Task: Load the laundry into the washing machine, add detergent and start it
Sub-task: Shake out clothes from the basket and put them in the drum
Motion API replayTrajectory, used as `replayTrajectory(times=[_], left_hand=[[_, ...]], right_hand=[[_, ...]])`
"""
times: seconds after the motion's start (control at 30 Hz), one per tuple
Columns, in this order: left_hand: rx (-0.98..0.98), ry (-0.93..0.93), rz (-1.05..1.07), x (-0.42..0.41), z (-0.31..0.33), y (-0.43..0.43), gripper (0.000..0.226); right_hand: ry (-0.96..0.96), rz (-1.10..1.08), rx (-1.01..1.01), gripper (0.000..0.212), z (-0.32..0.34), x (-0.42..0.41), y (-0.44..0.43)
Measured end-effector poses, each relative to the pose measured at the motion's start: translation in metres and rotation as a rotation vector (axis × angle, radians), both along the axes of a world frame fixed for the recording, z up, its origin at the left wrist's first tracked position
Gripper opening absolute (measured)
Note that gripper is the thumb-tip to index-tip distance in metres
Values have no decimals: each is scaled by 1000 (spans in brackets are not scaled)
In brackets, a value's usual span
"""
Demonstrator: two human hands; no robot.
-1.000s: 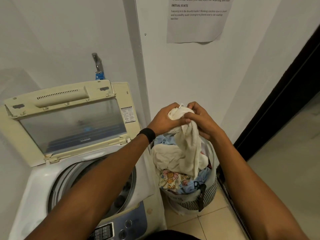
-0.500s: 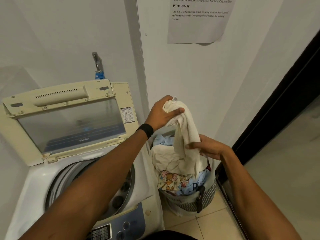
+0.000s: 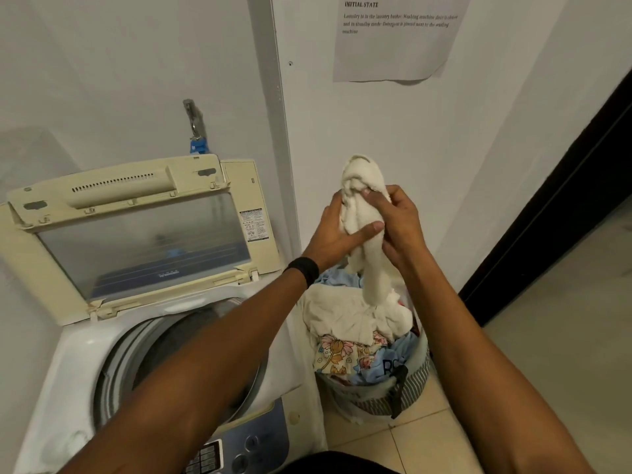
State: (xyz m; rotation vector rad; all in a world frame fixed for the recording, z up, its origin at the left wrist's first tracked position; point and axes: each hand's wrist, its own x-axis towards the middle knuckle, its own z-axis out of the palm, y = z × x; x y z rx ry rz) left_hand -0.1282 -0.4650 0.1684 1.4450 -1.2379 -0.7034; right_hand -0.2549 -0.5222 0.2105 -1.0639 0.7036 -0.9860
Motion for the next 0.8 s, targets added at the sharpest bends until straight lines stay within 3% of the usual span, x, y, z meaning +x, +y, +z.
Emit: replayTrajectory(times=[0.23, 0.37, 0.43, 0.53, 0.6, 0.7, 0.8], left_hand=[[-95, 148, 210, 16, 7, 0, 52], [-91, 146, 235, 18, 9, -2, 52], [-80, 118, 241, 19, 5, -1, 50], [-106, 90, 277, 25, -2, 4, 44], [-113, 64, 317, 31, -5, 8, 42], [-82, 28, 374, 41, -6, 17, 42], [-61, 17, 432, 52, -6, 34, 40]], right_hand=[[249, 80, -234, 43, -30, -12, 2], [597, 319, -217, 60, -84, -21, 15], [664, 288, -242, 46, -94, -27, 15], [551, 153, -181, 29, -80, -35, 9], [326, 44, -45, 30, -57, -37, 5], [-43, 58, 83, 46, -28, -28, 2], [-141, 143, 55, 42, -10, 2, 10]])
